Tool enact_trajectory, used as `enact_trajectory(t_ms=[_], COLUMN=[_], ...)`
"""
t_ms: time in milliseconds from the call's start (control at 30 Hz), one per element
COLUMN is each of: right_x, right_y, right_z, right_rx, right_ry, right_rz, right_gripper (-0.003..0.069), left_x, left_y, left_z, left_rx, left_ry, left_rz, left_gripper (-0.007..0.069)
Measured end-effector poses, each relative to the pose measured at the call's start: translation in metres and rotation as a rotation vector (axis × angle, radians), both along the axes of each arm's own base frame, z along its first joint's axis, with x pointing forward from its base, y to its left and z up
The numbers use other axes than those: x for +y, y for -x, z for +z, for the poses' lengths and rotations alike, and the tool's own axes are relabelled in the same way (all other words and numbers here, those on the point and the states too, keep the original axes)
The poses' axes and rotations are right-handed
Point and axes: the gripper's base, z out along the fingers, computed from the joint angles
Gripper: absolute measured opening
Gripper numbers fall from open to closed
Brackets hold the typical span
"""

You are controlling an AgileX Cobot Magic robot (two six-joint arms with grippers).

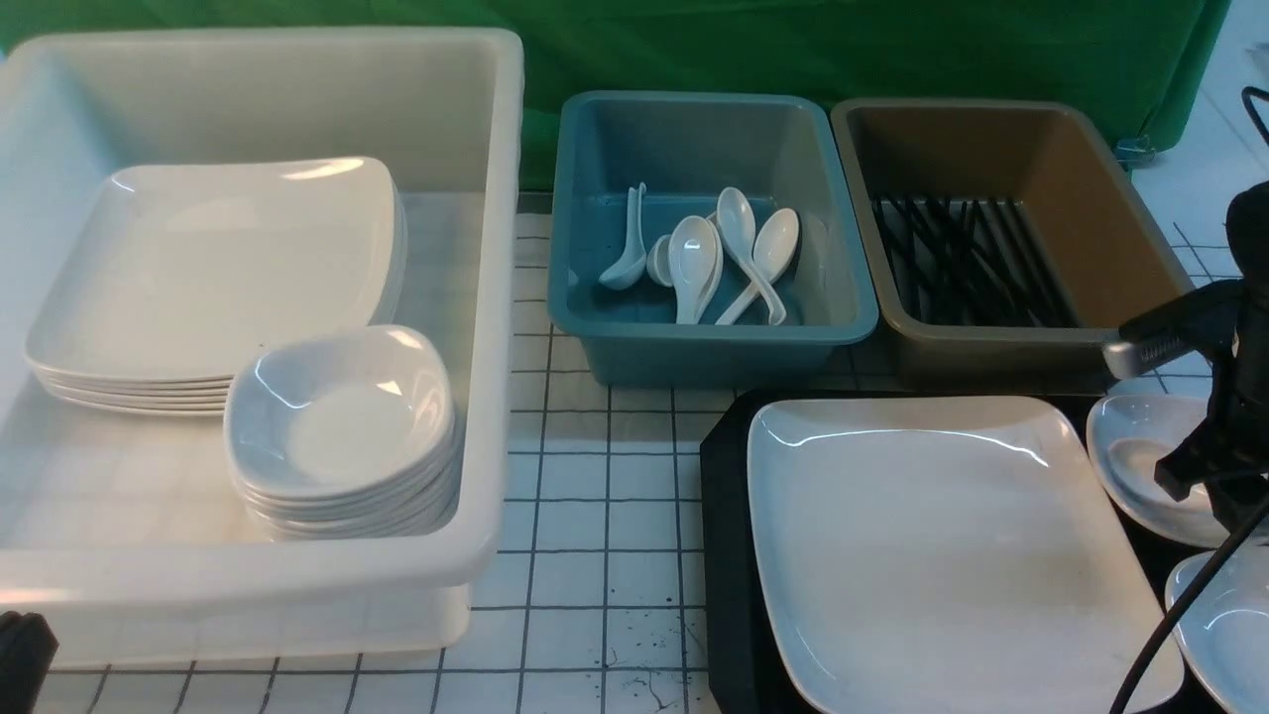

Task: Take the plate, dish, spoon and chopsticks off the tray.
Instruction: Use the right arm to grab a soup spoon from the plate

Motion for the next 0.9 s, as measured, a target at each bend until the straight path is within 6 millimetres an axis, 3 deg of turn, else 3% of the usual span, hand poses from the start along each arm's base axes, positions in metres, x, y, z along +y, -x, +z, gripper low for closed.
enact_trajectory(t_ms=[300, 367, 400, 433, 633, 800, 900], right_x=[-0.001, 0.0, 0.0, 0.0, 0.001, 0.002, 0.008], right_y=[-0.005, -0.005, -0.005, -0.005, -0.006, -0.011, -0.014], right_z=[-0.008, -0.009, -0.009, -0.009, -0.006, 0.015, 0.047], right_rx=[-0.016, -0.017, -0.017, -0.017, -0.01, 0.011, -0.043], right_ry=[-0.014, -0.02, -0.02, -0.022, -0.032, -0.041, -0.114], right_rz=[0.003, -0.001, -0.001, -0.002, -0.017, -0.061, -0.098], right_gripper=[0.0355, 0.0266, 0.0266, 0.0182, 0.0168, 0.0168, 0.0168], left_x=[0.0, 0.0, 0.0, 0.0, 0.0, 0.0, 0.0], left_y=[0.0, 0.0, 0.0, 0.0, 0.0, 0.0, 0.0], left_z=[0.0, 0.0, 0.0, 0.0, 0.0, 0.0, 0.0], left_rx=[0.0, 0.0, 0.0, 0.0, 0.0, 0.0, 0.0], left_ry=[0.0, 0.005, 0.005, 0.0, 0.005, 0.0, 0.005], left_rz=[0.0, 0.0, 0.0, 0.0, 0.0, 0.0, 0.0], left_gripper=[0.0005, 0.0005, 0.0005, 0.0005, 0.0005, 0.0005, 0.0005])
